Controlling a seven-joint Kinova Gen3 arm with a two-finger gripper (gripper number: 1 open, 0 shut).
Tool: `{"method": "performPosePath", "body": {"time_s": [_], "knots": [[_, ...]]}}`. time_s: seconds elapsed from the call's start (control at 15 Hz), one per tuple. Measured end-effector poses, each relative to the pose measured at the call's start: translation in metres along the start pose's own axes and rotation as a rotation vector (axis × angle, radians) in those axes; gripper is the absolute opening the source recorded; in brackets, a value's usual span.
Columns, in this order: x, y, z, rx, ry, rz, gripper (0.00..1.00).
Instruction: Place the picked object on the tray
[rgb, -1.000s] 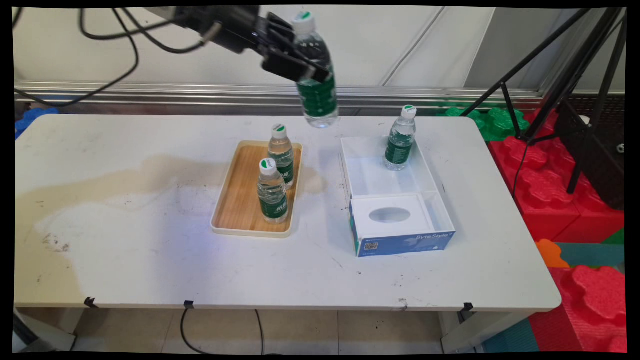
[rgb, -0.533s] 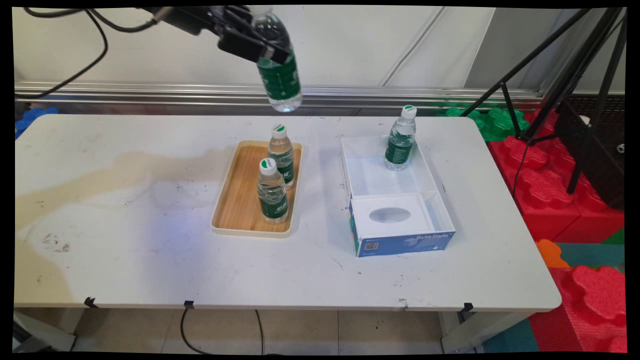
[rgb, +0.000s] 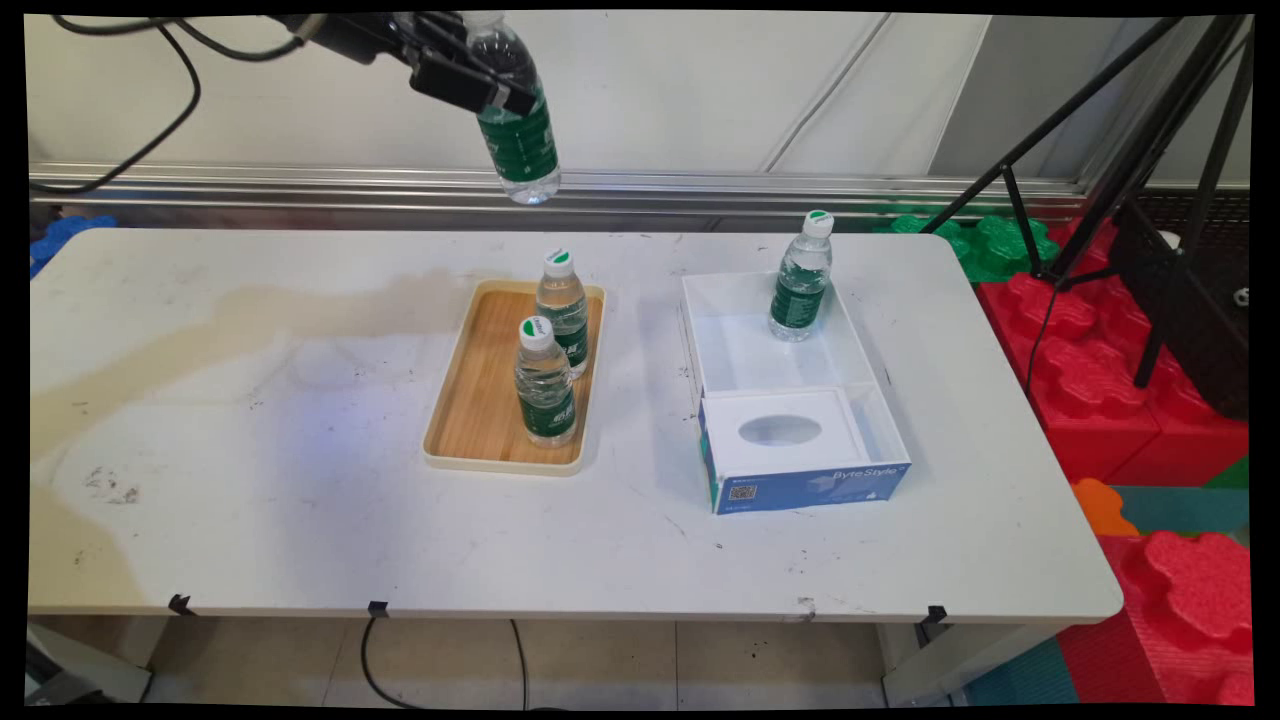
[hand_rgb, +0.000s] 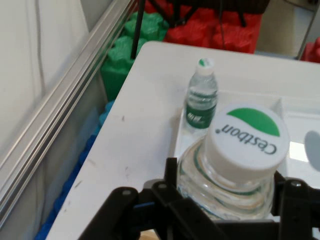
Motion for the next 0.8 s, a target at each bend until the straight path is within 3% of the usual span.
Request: {"method": "performPosePath", "body": {"time_s": [0.8], "knots": [[-0.059, -0.046, 0.078, 0.000, -0.104, 0.023, 0.00]]}}
